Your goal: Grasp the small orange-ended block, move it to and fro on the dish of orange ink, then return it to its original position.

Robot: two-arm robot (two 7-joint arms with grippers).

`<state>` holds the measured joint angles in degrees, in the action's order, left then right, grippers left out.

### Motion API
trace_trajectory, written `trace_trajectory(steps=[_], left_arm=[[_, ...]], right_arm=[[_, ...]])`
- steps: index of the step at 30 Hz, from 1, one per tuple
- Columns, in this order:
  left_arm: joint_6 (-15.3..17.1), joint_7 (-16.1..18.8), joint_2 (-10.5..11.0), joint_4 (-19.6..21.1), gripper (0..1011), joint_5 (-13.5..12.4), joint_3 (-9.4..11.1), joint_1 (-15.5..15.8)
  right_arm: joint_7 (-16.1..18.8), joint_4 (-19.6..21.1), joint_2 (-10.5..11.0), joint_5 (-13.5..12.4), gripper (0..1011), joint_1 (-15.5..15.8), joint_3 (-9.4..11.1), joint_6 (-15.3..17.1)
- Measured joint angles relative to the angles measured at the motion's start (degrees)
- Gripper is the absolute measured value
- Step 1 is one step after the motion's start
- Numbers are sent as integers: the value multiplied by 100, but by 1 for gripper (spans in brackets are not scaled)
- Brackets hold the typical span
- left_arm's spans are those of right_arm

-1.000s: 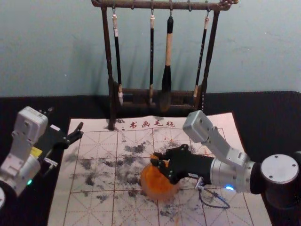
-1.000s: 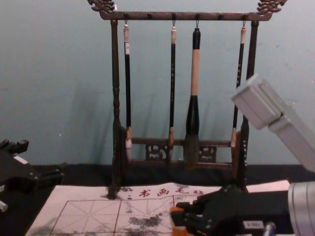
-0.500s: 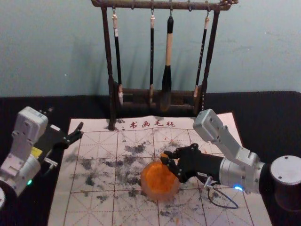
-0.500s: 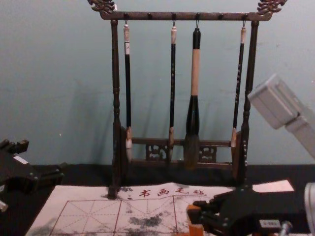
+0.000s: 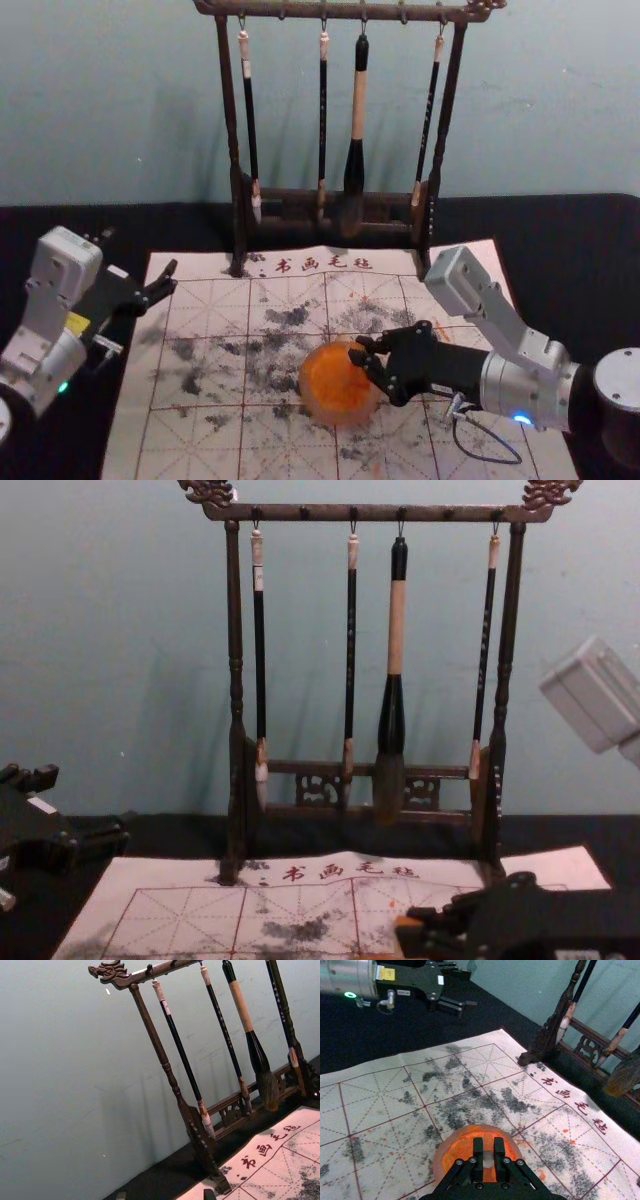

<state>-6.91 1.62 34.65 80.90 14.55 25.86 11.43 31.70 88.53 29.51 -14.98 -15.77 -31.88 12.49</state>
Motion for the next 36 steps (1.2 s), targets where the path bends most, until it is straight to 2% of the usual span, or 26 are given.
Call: trace_trajectory(steps=[15, 27, 36], left_arm=[[0, 0, 0, 0, 1001, 0, 0, 0], [0, 0, 0, 0, 1001, 0, 0, 0], [0, 0, 0, 0, 1001, 0, 0, 0]], right_arm=[[124, 164, 57, -40, 78, 49, -135, 10], [166, -35, -106, 20, 78, -163, -295, -7], [88, -183, -194, 41, 78, -277, -265, -5]])
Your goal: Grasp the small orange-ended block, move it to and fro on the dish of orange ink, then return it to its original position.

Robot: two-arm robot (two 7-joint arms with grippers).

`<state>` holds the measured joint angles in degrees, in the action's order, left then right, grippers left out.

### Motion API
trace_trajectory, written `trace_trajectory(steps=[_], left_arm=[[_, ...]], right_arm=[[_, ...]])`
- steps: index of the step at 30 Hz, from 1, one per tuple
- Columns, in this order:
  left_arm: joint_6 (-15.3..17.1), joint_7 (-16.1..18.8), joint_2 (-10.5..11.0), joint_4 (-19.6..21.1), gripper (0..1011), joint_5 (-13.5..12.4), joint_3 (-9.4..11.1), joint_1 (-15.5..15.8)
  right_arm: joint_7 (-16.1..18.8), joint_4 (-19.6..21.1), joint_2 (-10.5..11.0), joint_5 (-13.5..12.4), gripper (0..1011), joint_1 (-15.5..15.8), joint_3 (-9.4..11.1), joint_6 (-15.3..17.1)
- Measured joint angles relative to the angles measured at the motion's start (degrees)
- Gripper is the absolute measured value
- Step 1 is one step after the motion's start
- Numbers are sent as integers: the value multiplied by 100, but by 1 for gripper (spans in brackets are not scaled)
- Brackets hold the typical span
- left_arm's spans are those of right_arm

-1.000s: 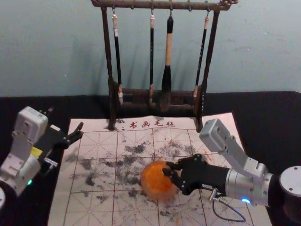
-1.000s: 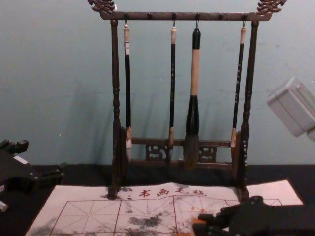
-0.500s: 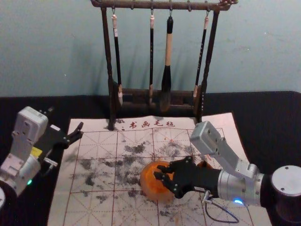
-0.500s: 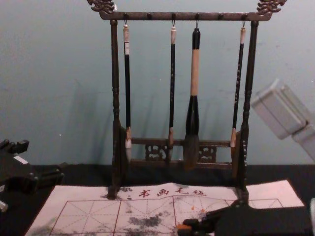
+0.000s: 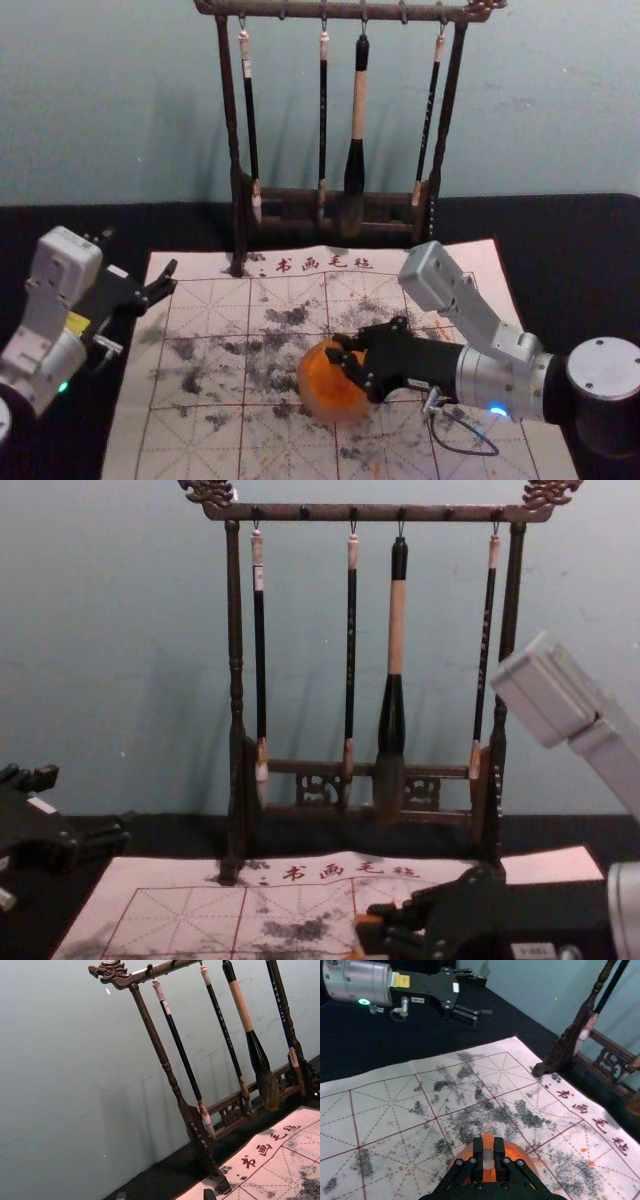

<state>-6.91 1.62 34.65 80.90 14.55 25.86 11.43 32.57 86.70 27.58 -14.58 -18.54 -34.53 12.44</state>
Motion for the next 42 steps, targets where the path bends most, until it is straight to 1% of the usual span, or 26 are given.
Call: trace_trajectory(steps=[12, 16, 18, 19, 20, 25, 26, 30, 31, 33, 37, 38, 40, 42], left_arm=[[0, 0, 0, 0, 1001, 0, 0, 0], [0, 0, 0, 0, 1001, 0, 0, 0], [0, 0, 0, 0, 1001, 0, 0, 0], [0, 0, 0, 0, 1001, 0, 0, 0], [0, 0, 0, 0, 1001, 0, 0, 0], [0, 0, 0, 0, 1001, 0, 0, 0], [0, 0, 0, 0, 1001, 0, 0, 0], [0, 0, 0, 0, 1001, 0, 0, 0], [0, 0, 0, 0, 1001, 0, 0, 0], [0, 0, 0, 0, 1001, 0, 0, 0], [0, 0, 0, 0, 1001, 0, 0, 0], [0, 0, 0, 0, 1001, 0, 0, 0], [0, 0, 0, 0, 1001, 0, 0, 0], [0, 0, 0, 0, 1001, 0, 0, 0]], right_arm=[[-71, -13, -4, -60, 78, 9, 98, 11], [-108, 51, 21, -107, 78, 59, 155, 28], [-144, 125, 54, -156, 78, 108, 220, 53], [-181, 188, 88, -203, 78, 153, 285, 72], [-181, 188, 88, -203, 78, 153, 285, 72], [-352, 476, 256, -383, 78, 361, 569, 153], [-403, 573, 316, -434, 78, 433, 660, 171], [-521, 773, 456, -551, 78, 607, 874, 205], [-551, 829, 501, -580, 78, 666, 941, 208], [-656, 1015, 635, -687, 78, 854, 1149, 216], [-746, 1190, 772, -802, 78, 1071, 1365, 216], [-774, 1255, 830, -845, 78, 1159, 1452, 211], [-807, 1341, 910, -897, 78, 1292, 1554, 200], [-818, 1396, 956, -929, 78, 1370, 1613, 191]])
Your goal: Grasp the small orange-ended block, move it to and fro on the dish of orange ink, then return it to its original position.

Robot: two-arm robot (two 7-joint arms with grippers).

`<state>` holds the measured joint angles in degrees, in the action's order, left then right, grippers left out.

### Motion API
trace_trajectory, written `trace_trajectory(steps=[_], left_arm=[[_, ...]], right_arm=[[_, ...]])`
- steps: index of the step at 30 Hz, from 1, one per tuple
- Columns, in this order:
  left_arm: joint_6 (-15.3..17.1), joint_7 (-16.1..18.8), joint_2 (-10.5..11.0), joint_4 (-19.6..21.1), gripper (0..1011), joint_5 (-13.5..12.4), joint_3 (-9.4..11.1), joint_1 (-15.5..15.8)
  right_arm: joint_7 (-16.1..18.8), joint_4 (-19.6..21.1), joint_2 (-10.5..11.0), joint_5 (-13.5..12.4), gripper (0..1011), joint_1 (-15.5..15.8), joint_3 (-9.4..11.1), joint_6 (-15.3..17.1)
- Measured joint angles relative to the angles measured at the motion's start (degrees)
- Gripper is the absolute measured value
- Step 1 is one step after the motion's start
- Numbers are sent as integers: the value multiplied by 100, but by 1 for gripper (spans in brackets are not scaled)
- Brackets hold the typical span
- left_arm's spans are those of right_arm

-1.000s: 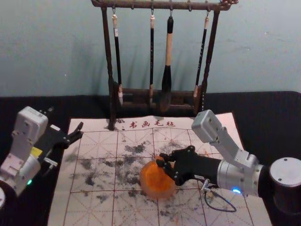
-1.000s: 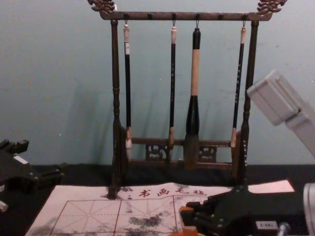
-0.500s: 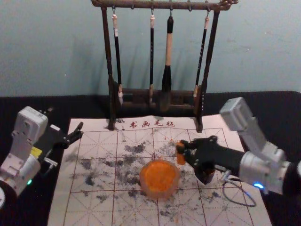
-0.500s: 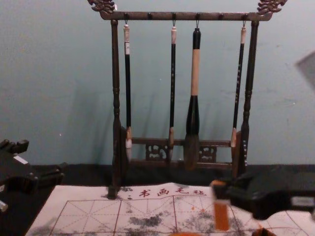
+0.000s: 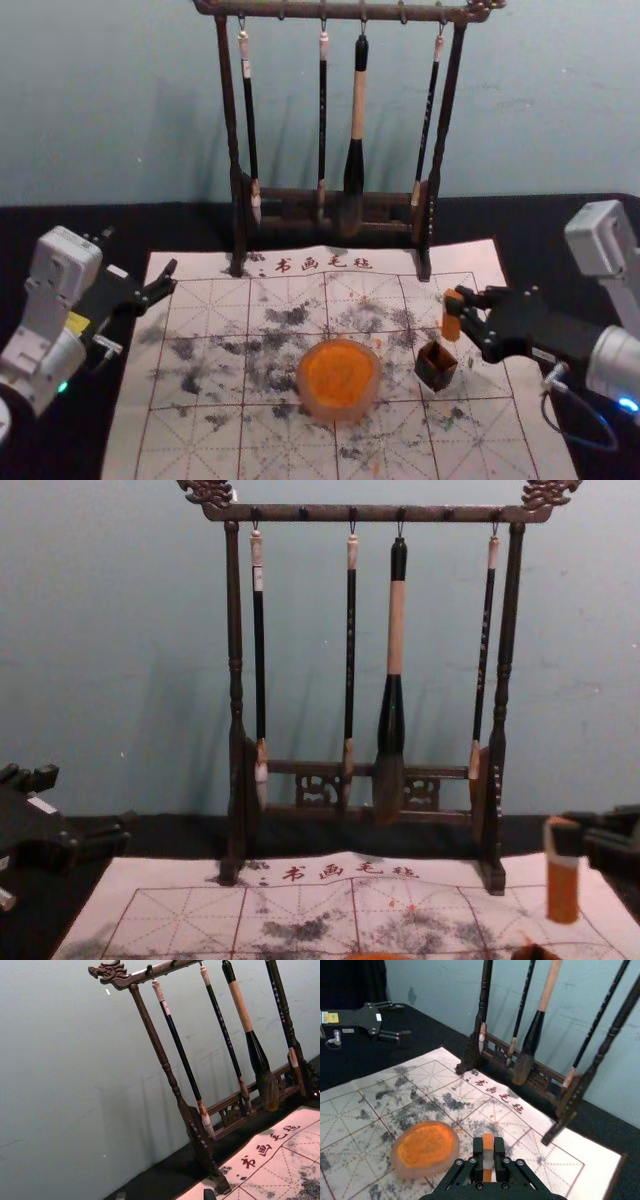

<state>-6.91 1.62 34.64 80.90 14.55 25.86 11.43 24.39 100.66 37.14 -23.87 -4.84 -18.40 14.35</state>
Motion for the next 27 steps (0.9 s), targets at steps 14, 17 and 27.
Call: trace_trajectory(steps=[14, 17, 27], left_arm=[[0, 0, 0, 0, 1001, 0, 0, 0], [0, 0, 0, 0, 1001, 0, 0, 0], [0, 0, 0, 0, 1001, 0, 0, 0]], right_arm=[[4, 113, 137, -80, 78, 258, 108, -48], [35, 65, 131, -74, 78, 242, 60, -49], [143, -103, 110, 30, 78, 176, -116, -103]])
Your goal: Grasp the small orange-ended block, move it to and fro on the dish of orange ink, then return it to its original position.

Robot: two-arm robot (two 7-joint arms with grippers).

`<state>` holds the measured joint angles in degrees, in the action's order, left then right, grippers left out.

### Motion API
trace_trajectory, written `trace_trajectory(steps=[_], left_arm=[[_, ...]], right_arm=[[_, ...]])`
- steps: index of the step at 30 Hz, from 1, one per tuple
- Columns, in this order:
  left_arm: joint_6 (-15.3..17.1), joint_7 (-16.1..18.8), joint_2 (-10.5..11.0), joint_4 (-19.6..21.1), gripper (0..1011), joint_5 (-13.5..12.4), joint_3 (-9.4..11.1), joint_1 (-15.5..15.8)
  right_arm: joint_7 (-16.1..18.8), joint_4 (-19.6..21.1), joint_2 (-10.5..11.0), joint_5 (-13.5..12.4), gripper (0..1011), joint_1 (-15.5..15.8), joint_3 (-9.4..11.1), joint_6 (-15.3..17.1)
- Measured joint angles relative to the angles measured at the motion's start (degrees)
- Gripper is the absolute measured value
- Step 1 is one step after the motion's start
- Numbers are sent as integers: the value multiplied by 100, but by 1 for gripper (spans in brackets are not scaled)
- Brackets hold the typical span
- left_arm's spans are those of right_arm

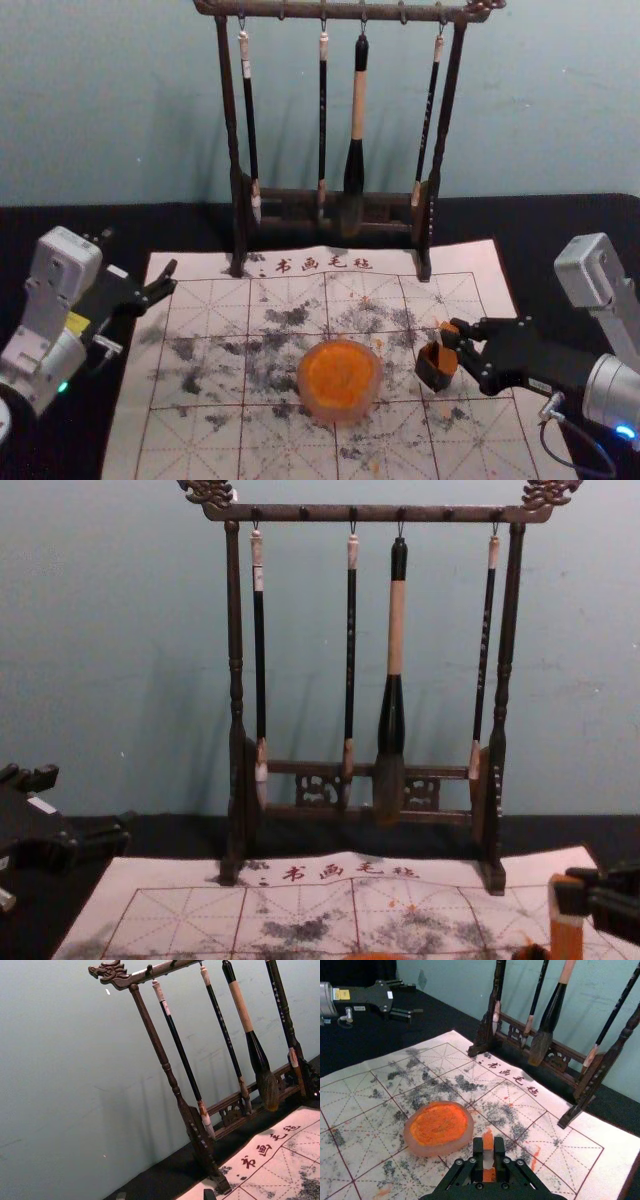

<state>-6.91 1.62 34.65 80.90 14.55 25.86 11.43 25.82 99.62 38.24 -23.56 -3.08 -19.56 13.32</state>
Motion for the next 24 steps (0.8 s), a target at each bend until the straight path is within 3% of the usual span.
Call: trace_trajectory(steps=[14, 24], left_arm=[[0, 0, 0, 0, 1001, 0, 0, 0], [0, 0, 0, 0, 1001, 0, 0, 0]], right_arm=[[131, -379, -148, 196, 78, -273, -222, -117], [143, -471, -233, 213, 78, -410, -227, -124]])
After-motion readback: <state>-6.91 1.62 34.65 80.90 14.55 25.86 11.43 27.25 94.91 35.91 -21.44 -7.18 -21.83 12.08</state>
